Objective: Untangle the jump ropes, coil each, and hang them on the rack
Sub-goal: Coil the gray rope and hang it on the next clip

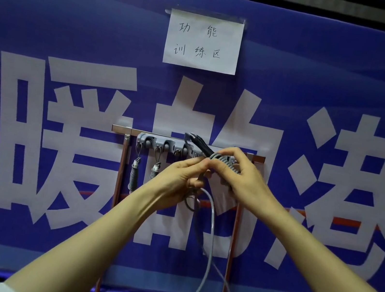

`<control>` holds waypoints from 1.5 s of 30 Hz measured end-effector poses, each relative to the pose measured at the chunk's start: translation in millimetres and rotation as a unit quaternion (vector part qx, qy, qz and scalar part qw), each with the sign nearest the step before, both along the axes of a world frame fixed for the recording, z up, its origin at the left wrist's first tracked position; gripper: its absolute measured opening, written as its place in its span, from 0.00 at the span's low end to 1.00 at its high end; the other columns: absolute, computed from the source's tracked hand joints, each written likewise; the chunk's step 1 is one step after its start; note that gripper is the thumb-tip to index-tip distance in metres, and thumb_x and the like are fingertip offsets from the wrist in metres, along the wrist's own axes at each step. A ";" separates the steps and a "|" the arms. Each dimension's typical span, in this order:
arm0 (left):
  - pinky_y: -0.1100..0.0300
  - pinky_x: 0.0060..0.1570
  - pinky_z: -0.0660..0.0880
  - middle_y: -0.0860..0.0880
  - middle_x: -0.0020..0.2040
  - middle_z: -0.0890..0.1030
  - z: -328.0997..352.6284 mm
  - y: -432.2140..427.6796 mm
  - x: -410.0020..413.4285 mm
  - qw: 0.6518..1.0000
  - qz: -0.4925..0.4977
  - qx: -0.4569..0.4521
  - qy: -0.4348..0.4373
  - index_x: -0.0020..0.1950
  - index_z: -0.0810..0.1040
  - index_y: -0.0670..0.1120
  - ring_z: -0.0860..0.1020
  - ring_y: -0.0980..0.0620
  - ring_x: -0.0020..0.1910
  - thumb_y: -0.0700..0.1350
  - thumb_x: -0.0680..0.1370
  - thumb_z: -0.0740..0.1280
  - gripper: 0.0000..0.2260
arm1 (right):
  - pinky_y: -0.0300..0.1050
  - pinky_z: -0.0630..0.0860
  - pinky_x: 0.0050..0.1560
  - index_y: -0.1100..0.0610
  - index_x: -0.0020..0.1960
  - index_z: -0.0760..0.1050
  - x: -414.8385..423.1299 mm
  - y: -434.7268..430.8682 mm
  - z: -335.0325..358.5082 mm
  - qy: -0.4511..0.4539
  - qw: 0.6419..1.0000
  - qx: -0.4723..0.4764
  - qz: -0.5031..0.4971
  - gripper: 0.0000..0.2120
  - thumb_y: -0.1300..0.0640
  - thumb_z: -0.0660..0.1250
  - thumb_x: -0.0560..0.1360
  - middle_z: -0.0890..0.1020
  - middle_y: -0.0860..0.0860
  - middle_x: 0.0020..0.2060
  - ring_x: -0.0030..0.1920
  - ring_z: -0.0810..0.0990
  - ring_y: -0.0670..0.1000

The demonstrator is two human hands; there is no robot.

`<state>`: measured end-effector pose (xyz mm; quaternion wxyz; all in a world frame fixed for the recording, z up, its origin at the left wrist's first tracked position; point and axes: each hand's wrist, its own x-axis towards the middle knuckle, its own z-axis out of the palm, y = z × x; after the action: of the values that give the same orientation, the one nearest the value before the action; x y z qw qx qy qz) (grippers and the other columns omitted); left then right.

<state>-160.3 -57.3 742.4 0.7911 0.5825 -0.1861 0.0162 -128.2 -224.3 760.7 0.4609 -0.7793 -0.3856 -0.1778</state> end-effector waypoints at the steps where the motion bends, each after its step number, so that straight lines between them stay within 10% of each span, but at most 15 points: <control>1: 0.70 0.28 0.69 0.53 0.35 0.79 1.1 -0.3 -0.1 1.000 -0.001 0.000 -0.008 0.56 0.80 0.46 0.69 0.60 0.26 0.47 0.74 0.66 0.13 | 0.37 0.74 0.36 0.43 0.56 0.72 -1.5 0.4 0.5 0.021 1.000 0.016 0.015 0.15 0.37 0.63 0.73 0.81 0.46 0.43 0.39 0.80 0.43; 4: 0.68 0.33 0.69 0.53 0.38 0.82 2.8 0.8 0.1 0.999 0.004 0.015 -0.029 0.54 0.81 0.48 0.70 0.59 0.29 0.47 0.73 0.67 0.11 | 0.44 0.68 0.30 0.48 0.57 0.71 -4.1 1.2 3.0 0.094 0.993 0.039 0.064 0.20 0.37 0.61 0.72 0.78 0.55 0.39 0.36 0.73 0.55; 9: 0.59 0.39 0.65 0.52 0.39 0.83 4.2 4.0 2.2 0.991 0.097 0.069 -0.055 0.50 0.81 0.45 0.73 0.58 0.30 0.51 0.66 0.74 0.16 | 0.35 0.61 0.19 0.59 0.61 0.67 -2.7 4.3 2.7 0.243 0.960 0.067 0.124 0.27 0.38 0.57 0.75 0.76 0.57 0.34 0.22 0.67 0.46; 21: 0.66 0.36 0.73 0.54 0.41 0.82 6.0 4.7 -4.5 0.970 0.112 0.164 -0.143 0.55 0.80 0.44 0.77 0.62 0.34 0.42 0.76 0.69 0.08 | 0.38 0.59 0.24 0.56 0.43 0.76 -6.1 8.8 0.9 0.268 0.960 0.040 0.072 0.27 0.32 0.56 0.74 0.74 0.52 0.27 0.23 0.65 0.48; 36: 0.62 0.50 0.76 0.45 0.47 0.84 6.8 45.6 -7.7 0.922 0.077 0.330 -0.187 0.54 0.82 0.49 0.79 0.54 0.46 0.47 0.73 0.67 0.11 | 0.35 0.53 0.19 0.59 0.47 0.74 -2.5 -10.6 5.6 0.412 0.883 0.033 0.220 0.28 0.32 0.59 0.71 0.72 0.53 0.28 0.19 0.62 0.44; 42: 0.73 0.42 0.74 0.52 0.40 0.81 10.5 42.7 -8.1 0.824 0.175 0.426 -0.331 0.47 0.79 0.47 0.79 0.68 0.40 0.35 0.76 0.68 0.07 | 0.34 0.58 0.18 0.56 0.46 0.78 -3.3 -14.1 13.6 0.488 0.812 -0.144 0.287 0.29 0.30 0.66 0.68 0.71 0.51 0.28 0.20 0.64 0.42; 45: 0.72 0.48 0.67 0.52 0.35 0.80 16.7 46.7 -3.5 0.704 0.195 0.531 -0.431 0.42 0.82 0.43 0.75 0.62 0.36 0.49 0.75 0.65 0.11 | 0.34 0.60 0.20 0.56 0.47 0.78 -6.9 -12.1 17.2 0.479 0.791 -0.270 0.267 0.29 0.30 0.64 0.70 0.72 0.50 0.30 0.21 0.65 0.42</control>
<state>-163.8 -10.6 759.1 0.1644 0.8588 -0.3669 0.3175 -135.1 -236.3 777.9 0.3861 -0.7235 -0.3410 0.4596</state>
